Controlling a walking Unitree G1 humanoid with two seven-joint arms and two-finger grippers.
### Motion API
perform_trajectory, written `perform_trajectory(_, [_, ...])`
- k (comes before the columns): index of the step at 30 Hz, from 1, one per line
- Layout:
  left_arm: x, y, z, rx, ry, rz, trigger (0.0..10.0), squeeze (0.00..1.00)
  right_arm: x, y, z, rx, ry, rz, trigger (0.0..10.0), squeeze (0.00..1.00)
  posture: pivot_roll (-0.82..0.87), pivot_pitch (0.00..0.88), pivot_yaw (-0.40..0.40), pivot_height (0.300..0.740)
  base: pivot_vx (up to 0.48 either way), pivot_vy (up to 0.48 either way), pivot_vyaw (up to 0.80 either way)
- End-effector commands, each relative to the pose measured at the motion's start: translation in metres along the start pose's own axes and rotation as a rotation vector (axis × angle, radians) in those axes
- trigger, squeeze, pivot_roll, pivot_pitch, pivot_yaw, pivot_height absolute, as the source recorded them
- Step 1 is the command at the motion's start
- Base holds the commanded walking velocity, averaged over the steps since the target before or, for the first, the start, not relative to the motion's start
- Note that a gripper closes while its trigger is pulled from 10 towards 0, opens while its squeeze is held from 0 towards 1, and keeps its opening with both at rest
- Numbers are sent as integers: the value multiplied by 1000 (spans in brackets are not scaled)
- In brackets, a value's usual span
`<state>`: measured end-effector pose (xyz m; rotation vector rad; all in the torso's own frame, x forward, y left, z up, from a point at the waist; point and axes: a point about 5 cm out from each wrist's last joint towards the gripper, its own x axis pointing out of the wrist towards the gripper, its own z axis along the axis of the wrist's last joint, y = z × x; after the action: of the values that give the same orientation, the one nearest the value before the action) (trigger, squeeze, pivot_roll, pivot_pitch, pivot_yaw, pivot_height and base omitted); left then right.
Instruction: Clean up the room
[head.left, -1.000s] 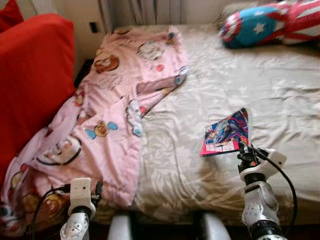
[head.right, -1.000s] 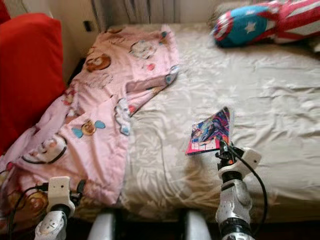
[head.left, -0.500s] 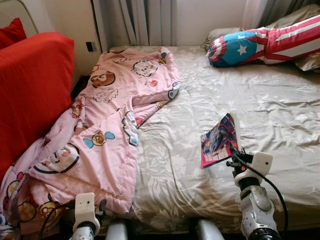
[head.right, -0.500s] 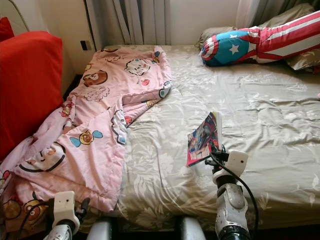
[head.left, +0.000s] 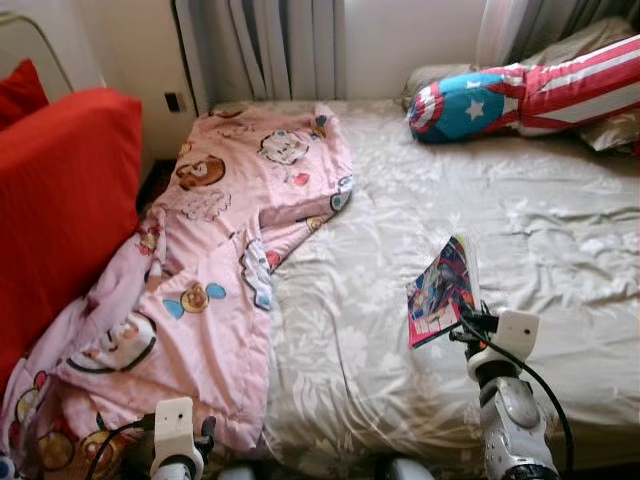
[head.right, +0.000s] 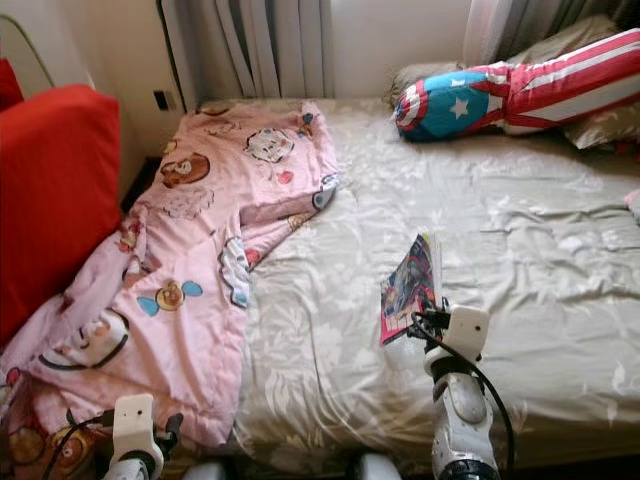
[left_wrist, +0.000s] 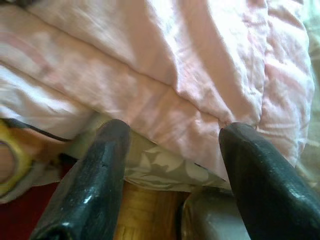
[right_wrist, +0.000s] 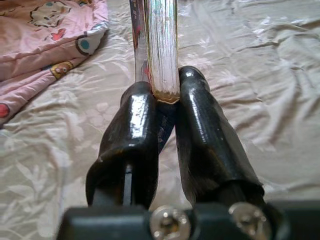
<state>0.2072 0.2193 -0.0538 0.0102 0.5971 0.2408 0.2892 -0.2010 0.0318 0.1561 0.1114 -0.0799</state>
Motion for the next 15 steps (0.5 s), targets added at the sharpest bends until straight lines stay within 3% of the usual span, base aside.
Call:
perform_trajectory(1, [-2,5,-8,-9,38,18,10000,0,3,8,3,-31,-12,27,10000,0,-85,0,-13,724,0,0,0])
perform_trajectory(15, [-6,5,-21,11,103,10,10000,0,2,11,-1,-39,3,22,10000,0,-95,0,-5,729,0,0,0])
